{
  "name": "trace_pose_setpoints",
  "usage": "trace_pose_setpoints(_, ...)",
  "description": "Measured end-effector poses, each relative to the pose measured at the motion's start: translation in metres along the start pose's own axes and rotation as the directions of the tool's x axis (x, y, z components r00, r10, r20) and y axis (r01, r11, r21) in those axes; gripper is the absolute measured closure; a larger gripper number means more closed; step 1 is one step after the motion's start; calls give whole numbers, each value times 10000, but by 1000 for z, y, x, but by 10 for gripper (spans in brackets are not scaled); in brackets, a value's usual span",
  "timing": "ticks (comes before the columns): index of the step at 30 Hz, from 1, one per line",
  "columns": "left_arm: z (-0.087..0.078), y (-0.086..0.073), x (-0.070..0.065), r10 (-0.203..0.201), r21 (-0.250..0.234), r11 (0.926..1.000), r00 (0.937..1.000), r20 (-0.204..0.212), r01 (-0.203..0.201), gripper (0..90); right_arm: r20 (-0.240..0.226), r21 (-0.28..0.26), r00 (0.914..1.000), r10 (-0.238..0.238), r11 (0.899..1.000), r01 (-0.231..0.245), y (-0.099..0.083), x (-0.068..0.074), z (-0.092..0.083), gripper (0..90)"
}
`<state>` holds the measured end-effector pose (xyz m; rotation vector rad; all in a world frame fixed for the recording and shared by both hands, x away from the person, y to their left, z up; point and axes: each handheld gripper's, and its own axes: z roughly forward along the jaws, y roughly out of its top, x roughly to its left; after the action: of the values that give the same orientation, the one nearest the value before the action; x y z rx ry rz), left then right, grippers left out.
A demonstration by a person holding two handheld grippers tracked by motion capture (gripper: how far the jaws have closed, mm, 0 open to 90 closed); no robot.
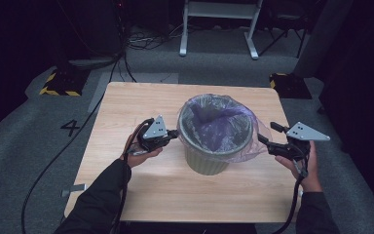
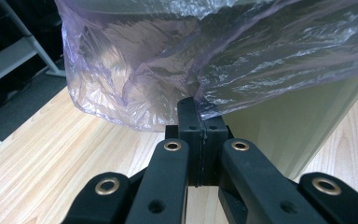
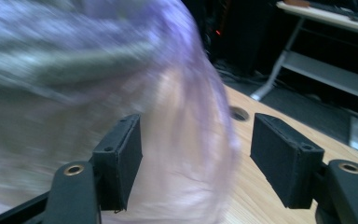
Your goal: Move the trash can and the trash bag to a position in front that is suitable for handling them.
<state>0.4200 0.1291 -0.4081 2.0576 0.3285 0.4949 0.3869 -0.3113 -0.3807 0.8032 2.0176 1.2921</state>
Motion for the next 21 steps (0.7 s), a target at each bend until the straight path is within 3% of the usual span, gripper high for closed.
trace_pose_setpoints(3,1,0,-1,102,87,9999,9999,74,-103,899,-368,-220,9992,-135,9997,127,4,6,-5,330)
trace_pose_setpoints(4,1,1,-3,112,116,9999,9999,28,-112,899,-739,-343,9967,-334,9989,309,7,15,-9,315)
trace_pose_setpoints(5,1,1,-3,112,116,9999,9999,28,-112,899,-739,-343,9967,-334,9989,309,7,15,-9,315)
trace_pose_setpoints(8,1,0,-4,78,116,9999,10000,37,-79,899,-1381,-236,9881,-675,9976,648,8,29,-14,296)
trace_pose_setpoints(9,1,-1,-4,87,151,9998,10000,22,-87,899,-1833,-244,9809,-645,9978,610,8,38,-16,286)
trace_pose_setpoints(11,2,-2,-5,21,178,9998,10000,27,-21,899,-1991,-270,9775,-700,9975,659,7,42,-16,272)
trace_pose_setpoints(12,2,-2,-5,34,192,9998,10000,22,-35,899,-2275,-169,9696,-903,9959,888,4,52,-16,260)
trace_pose_setpoints(13,2,-3,-5,-15,184,9998,10000,53,14,899,-2275,-169,9696,-903,9959,888,4,52,-16,260)
trace_pose_setpoints(14,2,-3,-5,-14,205,9998,10000,79,12,899,-2237,24,9674,-1185,9925,1221,1,60,-13,240)
trace_pose_setpoints(17,3,-4,-7,-10,227,9997,10000,77,9,900,-2044,150,9706,-1274,9910,1332,-4,65,-10,241)
trace_pose_setpoints(18,4,-4,-7,-19,232,9997,9999,110,16,899,-1813,208,9748,-1299,9905,1358,-6,67,-8,260)
trace_pose_setpoints(19,5,-4,-7,51,239,9997,10000,81,-52,899,-1621,221,9750,-1520,9873,1575,-11,70,-5,414)
trace_pose_setpoints(20,5,-4,-7,51,239,9997,10000,81,-52,900,-1621,221,9750,-1520,9873,1575,-11,70,-5,414)
trace_pose_setpoints(21,5,-5,-7,27,297,9996,9999,106,-30,900,-1374,245,9755,-1717,9840,1767,-15,72,-1,599)
